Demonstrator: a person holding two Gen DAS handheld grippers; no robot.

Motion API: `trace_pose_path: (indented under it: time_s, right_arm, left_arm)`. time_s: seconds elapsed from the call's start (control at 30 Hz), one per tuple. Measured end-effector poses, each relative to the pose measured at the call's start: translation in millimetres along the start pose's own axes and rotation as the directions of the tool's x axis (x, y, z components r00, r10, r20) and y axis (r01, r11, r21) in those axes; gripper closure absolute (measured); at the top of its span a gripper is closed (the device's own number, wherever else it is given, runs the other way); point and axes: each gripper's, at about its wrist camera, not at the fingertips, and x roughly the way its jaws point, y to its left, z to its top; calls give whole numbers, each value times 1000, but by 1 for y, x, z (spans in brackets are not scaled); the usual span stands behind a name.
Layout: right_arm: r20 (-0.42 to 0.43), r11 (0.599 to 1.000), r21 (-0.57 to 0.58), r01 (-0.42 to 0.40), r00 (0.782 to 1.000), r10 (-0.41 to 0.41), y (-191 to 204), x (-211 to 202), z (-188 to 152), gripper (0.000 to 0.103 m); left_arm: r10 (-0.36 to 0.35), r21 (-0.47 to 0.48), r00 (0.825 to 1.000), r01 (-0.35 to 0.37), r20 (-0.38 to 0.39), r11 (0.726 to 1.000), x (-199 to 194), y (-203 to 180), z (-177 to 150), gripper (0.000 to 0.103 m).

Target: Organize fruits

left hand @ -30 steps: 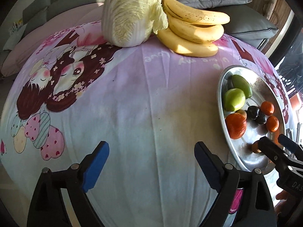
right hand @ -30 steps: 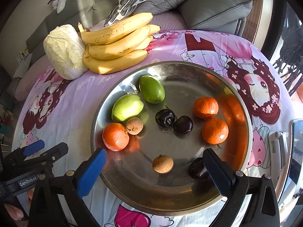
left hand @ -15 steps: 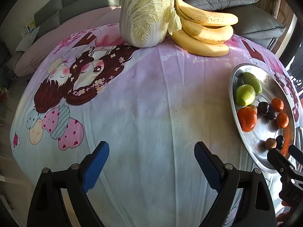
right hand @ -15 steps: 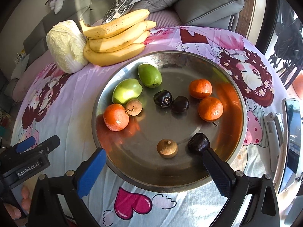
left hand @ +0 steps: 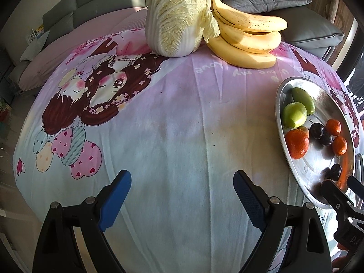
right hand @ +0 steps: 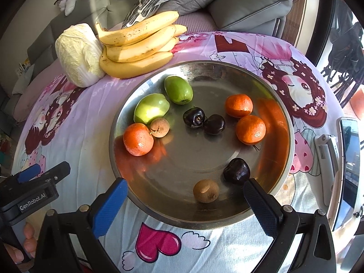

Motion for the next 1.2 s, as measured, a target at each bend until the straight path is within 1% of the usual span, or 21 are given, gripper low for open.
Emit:
trace_pose_path:
  time_s: [0.73,1.0,1.2]
  right_arm:
    - [-9,1000,3,5,1000,-5,0,2,-1,0]
    - [-9,1000,4,6,1000,-6,0,3,-2,0]
    - [-10,1000,4,4,1000,-4,0,3,-2,0]
  left_arm:
    - [8,2,1000,-8,-1,1000,-3,-2,-1,12]
    - [-3,0,1000,3,-10,1000,-1,-2,-2,12]
    - [0,8,1000,0,-1,1000,-3,-3,-2,12]
